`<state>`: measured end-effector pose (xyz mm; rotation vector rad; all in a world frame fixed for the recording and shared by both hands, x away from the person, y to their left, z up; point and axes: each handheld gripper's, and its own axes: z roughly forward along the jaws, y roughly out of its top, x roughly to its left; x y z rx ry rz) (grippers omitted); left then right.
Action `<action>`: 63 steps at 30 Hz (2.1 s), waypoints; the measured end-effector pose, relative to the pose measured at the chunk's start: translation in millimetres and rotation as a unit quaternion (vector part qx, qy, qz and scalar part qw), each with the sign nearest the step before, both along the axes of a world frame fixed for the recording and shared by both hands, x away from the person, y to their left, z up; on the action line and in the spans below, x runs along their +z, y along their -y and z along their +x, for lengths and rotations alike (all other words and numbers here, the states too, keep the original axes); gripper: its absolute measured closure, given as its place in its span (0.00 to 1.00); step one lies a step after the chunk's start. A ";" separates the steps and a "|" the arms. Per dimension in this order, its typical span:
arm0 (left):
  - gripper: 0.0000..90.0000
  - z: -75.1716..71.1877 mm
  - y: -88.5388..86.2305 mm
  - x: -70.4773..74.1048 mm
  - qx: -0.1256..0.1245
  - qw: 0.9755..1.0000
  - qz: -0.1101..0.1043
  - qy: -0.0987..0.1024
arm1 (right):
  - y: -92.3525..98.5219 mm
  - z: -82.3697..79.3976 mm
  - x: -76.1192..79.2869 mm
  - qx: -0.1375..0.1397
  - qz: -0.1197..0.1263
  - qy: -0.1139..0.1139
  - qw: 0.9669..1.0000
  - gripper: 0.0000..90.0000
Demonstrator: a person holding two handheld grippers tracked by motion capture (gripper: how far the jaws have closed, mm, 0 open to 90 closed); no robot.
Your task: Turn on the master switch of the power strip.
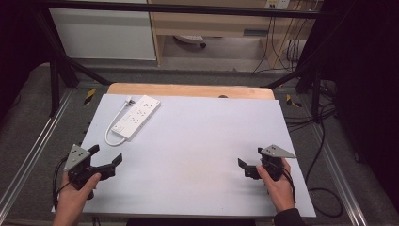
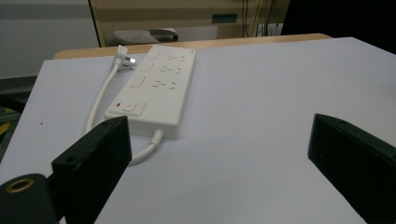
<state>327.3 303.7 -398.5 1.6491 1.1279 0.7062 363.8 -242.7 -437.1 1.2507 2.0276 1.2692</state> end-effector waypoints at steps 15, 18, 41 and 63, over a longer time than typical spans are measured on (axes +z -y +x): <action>0.07 25.4 7.2 4.8 -0.007 1.000 0.005 -0.008 | 1.2 -0.8 1.3 0.005 -0.004 0.008 1.000 0.04; 0.07 31.0 8.1 6.0 -0.009 1.000 0.010 -0.009 | 0.6 -1.4 1.5 0.005 -0.005 0.008 1.000 0.04; 0.07 80.0 4.7 32.3 0.005 1.000 0.010 0.006 | 2.2 -1.9 2.1 0.008 -0.001 0.012 1.000 0.06; 0.07 114.6 16.9 36.0 0.010 1.000 0.023 0.001 | 4.3 -1.8 3.0 0.005 0.000 0.017 1.000 0.07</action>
